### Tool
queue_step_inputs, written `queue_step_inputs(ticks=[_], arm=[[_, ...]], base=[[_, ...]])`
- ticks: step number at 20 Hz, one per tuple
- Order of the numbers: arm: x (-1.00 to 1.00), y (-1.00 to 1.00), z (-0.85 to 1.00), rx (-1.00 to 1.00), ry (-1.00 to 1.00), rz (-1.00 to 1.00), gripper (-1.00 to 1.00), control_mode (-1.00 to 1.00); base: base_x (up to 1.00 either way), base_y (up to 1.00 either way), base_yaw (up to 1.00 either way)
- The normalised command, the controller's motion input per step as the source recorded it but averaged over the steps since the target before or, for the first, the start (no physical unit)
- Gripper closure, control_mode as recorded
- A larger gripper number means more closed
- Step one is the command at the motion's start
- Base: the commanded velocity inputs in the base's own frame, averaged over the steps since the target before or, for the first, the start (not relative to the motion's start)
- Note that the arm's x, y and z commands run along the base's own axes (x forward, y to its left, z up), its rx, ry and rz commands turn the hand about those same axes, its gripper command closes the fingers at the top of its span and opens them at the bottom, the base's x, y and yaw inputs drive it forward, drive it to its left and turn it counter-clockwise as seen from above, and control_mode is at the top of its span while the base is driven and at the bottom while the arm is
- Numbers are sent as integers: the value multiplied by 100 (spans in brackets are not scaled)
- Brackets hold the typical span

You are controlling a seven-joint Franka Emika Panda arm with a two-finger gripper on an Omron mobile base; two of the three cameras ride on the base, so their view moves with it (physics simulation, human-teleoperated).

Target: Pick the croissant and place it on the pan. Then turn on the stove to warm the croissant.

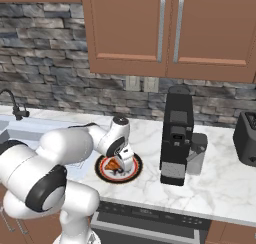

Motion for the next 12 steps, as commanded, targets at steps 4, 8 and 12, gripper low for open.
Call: queue_step_inputs(ticks=[4,8,12], arm=[[0,0,-18,0,0,0,-100,-100],[0,0,-18,0,0,0,-100,-100],[0,0,-24,0,0,0,-100,-100]], base=[[0,0,0],[0,0,0],[0,0,0]])
